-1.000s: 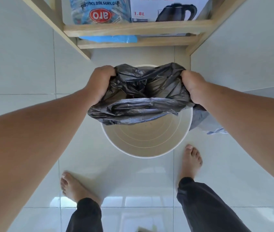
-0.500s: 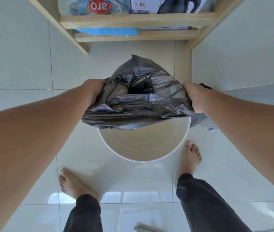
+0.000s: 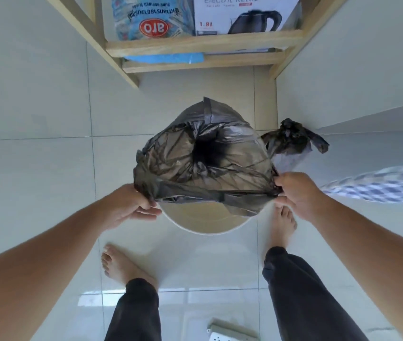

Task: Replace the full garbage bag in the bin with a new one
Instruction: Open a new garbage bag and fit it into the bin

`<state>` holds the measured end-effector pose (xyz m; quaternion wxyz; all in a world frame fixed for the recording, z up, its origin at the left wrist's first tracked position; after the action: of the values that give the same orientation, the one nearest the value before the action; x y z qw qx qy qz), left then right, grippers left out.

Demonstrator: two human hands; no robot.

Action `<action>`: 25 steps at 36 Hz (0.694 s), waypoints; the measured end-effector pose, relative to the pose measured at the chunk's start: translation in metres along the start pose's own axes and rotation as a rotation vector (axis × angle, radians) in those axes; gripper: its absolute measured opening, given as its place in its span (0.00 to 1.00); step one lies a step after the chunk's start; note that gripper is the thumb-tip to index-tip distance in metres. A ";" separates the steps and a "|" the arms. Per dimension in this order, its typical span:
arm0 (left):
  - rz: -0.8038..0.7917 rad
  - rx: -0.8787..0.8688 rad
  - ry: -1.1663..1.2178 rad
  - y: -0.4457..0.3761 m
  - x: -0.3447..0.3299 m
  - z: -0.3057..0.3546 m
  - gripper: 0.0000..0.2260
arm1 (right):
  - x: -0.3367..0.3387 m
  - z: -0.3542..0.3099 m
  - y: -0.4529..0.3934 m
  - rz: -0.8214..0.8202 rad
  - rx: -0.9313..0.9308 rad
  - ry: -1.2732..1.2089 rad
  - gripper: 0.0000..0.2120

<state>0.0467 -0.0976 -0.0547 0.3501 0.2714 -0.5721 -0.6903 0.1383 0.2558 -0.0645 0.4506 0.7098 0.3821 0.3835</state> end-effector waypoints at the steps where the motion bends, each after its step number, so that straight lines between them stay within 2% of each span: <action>1: 0.050 -0.013 0.074 0.000 -0.001 -0.002 0.16 | -0.002 0.004 -0.002 -0.002 0.004 -0.048 0.12; 4: 0.122 -0.074 0.288 0.006 -0.001 0.001 0.10 | -0.015 0.003 -0.005 -0.008 0.029 -0.171 0.12; 6: 0.151 -0.129 0.460 0.012 0.001 0.006 0.11 | -0.030 -0.004 -0.005 -0.042 0.057 -0.224 0.09; 8: 0.219 -0.142 0.527 0.014 0.008 0.012 0.20 | -0.044 -0.013 -0.005 -0.079 0.070 -0.276 0.08; 11: 0.305 -0.110 0.404 0.012 0.018 0.024 0.40 | -0.060 -0.026 -0.001 -0.132 0.074 -0.314 0.11; 14: 0.373 -0.060 0.255 0.012 0.030 0.042 0.46 | -0.070 -0.033 0.004 -0.179 0.063 -0.334 0.10; 16: 0.429 -0.032 0.209 0.012 0.040 0.055 0.43 | -0.075 -0.036 0.009 -0.200 0.056 -0.335 0.08; 21: 0.471 0.039 -0.029 0.010 0.057 0.079 0.20 | -0.076 -0.035 0.016 -0.196 -0.009 -0.126 0.01; 23: 0.552 0.020 -0.166 0.010 0.060 0.082 0.14 | -0.077 -0.033 0.018 -0.187 -0.069 0.008 0.04; 25: 0.630 -0.015 -0.232 0.012 0.060 0.083 0.13 | -0.081 -0.033 0.019 -0.182 -0.070 0.096 0.06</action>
<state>-0.0520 -0.0965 -0.0252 0.4808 -0.0017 -0.6587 -0.5788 0.0786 0.1897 -0.0532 0.4893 0.6367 0.4527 0.3877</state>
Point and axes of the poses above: each hand's wrist, its own y-axis away from the middle knuckle, its own x-axis out of the back of the hand, z = x × y, the point moved 2 cm from there along -y, towards the middle knuckle, and after that the axes turned 2 degrees about -z, right-handed, at the moved point
